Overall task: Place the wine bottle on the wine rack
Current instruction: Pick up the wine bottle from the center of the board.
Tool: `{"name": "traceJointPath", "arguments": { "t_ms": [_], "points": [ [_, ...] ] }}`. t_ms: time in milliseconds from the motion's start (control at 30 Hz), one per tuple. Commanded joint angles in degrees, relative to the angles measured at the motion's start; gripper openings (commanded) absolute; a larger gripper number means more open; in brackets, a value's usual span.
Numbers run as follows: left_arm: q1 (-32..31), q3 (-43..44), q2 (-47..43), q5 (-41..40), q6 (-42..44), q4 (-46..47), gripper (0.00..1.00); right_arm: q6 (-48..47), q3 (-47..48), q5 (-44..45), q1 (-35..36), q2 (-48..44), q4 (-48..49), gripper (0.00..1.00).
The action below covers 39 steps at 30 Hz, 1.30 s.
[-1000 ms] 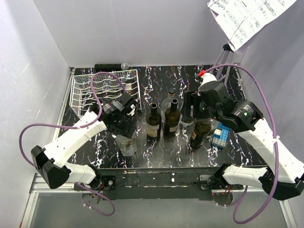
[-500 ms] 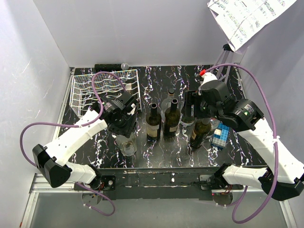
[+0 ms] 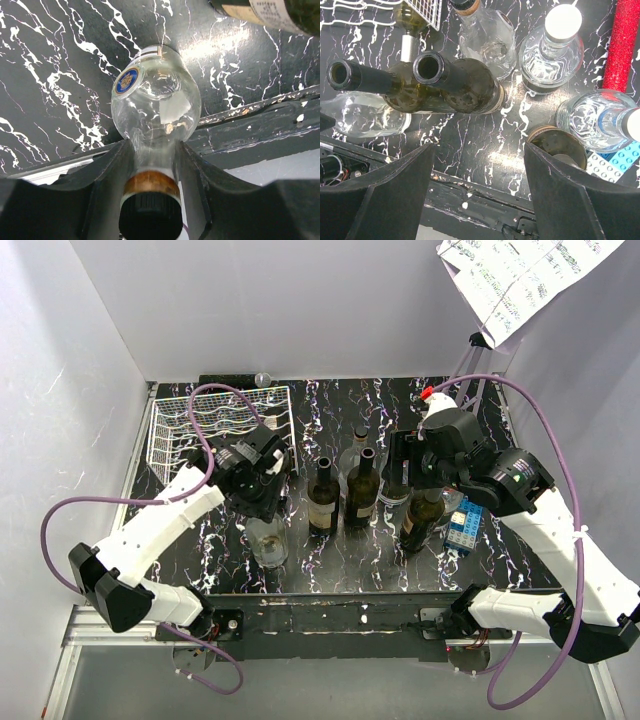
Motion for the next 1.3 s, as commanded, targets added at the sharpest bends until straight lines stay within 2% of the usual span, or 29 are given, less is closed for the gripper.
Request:
{"name": "traceJointPath", "arguments": {
  "t_ms": [0, 600, 800, 1267],
  "points": [
    [1.8, 4.9, -1.7, -0.3, -0.3, -10.1, 0.0, -0.9, 0.5, -0.5, -0.4, -0.5, 2.9, 0.8],
    [2.6, 8.5, -2.9, -2.4, 0.3, -10.2, 0.0, -0.6, 1.9, -0.6, -0.5, 0.6, 2.8, 0.8],
    [5.2, 8.9, -2.7, -1.0, -1.6, -9.9, 0.0, -0.8, 2.3, -0.3, -0.5, 0.6, 2.7, 0.79],
    [15.4, 6.5, -8.3, 12.0, -1.6, -2.8, 0.0, -1.2, 2.1, 0.2, -0.6, 0.3, 3.0, 0.79]
  ]
}}
